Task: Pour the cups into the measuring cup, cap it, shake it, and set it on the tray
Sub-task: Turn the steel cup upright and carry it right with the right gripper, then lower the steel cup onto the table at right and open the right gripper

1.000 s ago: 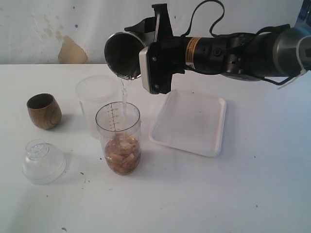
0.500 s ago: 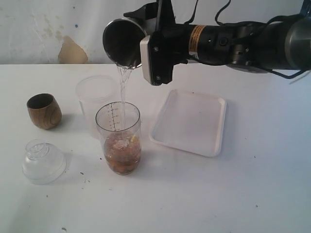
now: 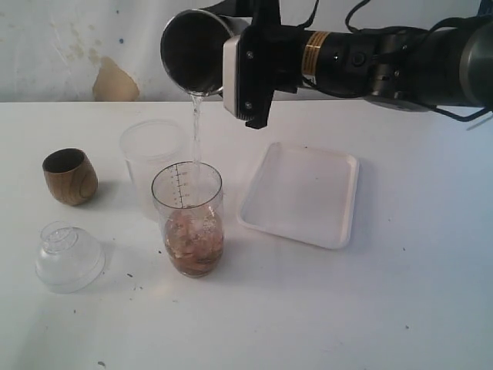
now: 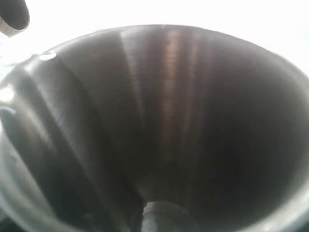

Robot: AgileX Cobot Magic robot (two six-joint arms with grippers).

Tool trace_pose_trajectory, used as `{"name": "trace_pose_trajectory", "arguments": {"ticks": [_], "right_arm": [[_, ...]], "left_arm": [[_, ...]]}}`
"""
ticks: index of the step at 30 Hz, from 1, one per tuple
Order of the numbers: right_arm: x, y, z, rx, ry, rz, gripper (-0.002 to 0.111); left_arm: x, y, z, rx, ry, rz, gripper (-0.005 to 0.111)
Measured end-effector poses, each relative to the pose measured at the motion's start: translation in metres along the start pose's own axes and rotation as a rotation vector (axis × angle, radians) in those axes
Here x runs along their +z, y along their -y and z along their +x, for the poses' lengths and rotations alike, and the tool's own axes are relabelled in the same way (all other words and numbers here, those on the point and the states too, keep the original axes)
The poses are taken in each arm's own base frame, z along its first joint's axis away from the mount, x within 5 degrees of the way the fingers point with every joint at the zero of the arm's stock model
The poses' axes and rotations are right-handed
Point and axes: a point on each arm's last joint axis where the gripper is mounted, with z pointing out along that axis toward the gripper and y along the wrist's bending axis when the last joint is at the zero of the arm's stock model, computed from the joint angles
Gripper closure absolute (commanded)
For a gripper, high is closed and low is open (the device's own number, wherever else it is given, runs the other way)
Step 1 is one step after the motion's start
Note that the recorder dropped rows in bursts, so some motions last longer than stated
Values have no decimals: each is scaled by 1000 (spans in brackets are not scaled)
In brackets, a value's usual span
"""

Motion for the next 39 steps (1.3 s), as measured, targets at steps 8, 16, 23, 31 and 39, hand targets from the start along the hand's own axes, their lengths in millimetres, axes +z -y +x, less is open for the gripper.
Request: {"name": "trace_pose_trajectory", "arguments": {"ticks": [8, 16, 23, 31, 39], "right_arm": [[0, 0, 0, 821, 2, 1, 108], [-20, 9, 37, 1401, -60, 90, 108], [-77, 19, 93, 1376, -220, 128, 108], [-161, -20, 126, 1367, -304, 231, 108], [-195, -64, 145, 1296, -434, 348, 108]], "left_arm": [[0, 0, 0, 0, 0, 0, 106], [0, 0, 0, 0, 0, 0, 106], [0, 0, 0, 0, 0, 0, 106], [0, 0, 0, 0, 0, 0, 106], [0, 0, 0, 0, 0, 0, 106]]}}
